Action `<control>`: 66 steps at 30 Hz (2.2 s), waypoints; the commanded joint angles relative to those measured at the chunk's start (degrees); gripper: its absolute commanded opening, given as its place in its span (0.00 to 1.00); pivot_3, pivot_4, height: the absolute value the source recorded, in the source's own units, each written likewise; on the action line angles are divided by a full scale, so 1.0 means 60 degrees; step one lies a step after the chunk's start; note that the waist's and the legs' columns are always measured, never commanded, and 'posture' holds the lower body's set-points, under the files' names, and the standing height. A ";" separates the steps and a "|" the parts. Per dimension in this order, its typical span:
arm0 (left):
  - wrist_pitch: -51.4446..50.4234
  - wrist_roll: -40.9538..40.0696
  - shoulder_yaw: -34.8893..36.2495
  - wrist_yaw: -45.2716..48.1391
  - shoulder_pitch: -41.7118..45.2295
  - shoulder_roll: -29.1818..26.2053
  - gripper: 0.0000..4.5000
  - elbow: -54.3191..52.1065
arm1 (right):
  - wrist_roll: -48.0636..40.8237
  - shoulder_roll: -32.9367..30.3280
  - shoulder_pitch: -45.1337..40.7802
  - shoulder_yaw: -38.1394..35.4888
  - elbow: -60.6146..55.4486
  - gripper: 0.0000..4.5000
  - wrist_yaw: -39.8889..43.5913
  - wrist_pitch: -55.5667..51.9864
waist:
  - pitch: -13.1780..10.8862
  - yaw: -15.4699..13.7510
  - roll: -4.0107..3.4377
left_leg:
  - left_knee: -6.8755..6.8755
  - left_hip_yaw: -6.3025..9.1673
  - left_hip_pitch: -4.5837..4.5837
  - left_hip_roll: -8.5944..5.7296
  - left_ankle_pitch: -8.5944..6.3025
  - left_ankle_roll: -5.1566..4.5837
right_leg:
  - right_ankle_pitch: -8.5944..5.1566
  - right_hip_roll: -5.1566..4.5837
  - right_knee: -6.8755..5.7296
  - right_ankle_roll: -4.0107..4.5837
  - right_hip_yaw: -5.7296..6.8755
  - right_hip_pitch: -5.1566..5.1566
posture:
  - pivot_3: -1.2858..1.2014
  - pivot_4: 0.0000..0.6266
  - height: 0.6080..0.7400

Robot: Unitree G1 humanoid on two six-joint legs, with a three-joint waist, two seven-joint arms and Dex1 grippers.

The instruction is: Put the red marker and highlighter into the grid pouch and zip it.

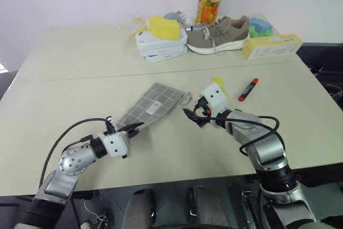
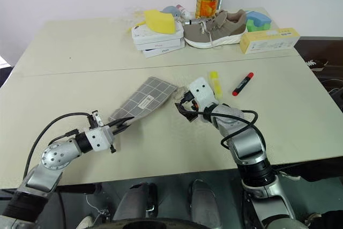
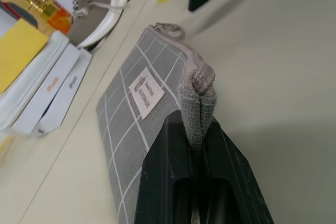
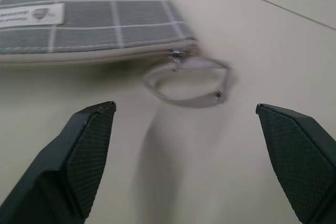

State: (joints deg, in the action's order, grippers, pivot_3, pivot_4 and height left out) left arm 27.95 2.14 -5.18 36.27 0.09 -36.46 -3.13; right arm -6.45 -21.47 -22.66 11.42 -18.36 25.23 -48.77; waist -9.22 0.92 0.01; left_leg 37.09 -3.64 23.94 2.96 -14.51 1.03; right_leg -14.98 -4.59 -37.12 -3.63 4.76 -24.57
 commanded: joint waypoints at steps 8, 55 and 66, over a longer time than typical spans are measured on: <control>0.0006 -0.0548 0.0138 0.0171 0.0154 0.0177 0.00 -0.0437 | 0.0559 0.0433 -0.0595 0.0166 0.1142 0.99 -0.0563 0.0923 | -0.0014 -0.0032 0.0023 | 0.0006 -0.0014 0.0002 -0.0002 0.0001 0.0000 | 0.0001 -0.0004 0.0000 -0.0001 -0.0001 0.0004 | 0.52 0.24 1.00; -0.1594 0.1816 -0.1209 -0.2476 0.2687 0.3523 0.00 0.1707 | 0.1460 -0.0795 -0.1177 0.2978 -0.1822 0.01 0.2176 0.1594 | -0.0020 -0.0064 0.0048 | 0.0054 0.0011 0.0001 -0.0016 0.0004 0.0000 | 0.0006 -0.0001 -0.0021 -0.0009 0.0005 0.0028 | 0.52 0.24 1.00; -0.1452 0.1562 -0.1240 -0.2467 0.2619 0.3590 0.00 0.1642 | 0.1405 -0.0954 -0.1033 0.2343 -0.1944 0.42 0.2387 0.1335 | -0.0020 -0.0062 0.0048 | 0.0057 0.0014 0.0001 -0.0016 0.0005 0.0002 | 0.0007 0.0000 -0.0026 -0.0009 0.0007 0.0028 | 0.52 0.24 1.00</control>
State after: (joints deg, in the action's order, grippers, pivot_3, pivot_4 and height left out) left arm 18.11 12.93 -12.64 20.97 16.24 -14.60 9.00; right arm 2.71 -27.00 -28.30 28.13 -26.92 39.58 -40.55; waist -9.34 0.55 0.30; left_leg 37.43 -3.55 23.95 2.86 -14.48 1.04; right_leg -14.94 -4.60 -37.28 -3.68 4.80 -24.40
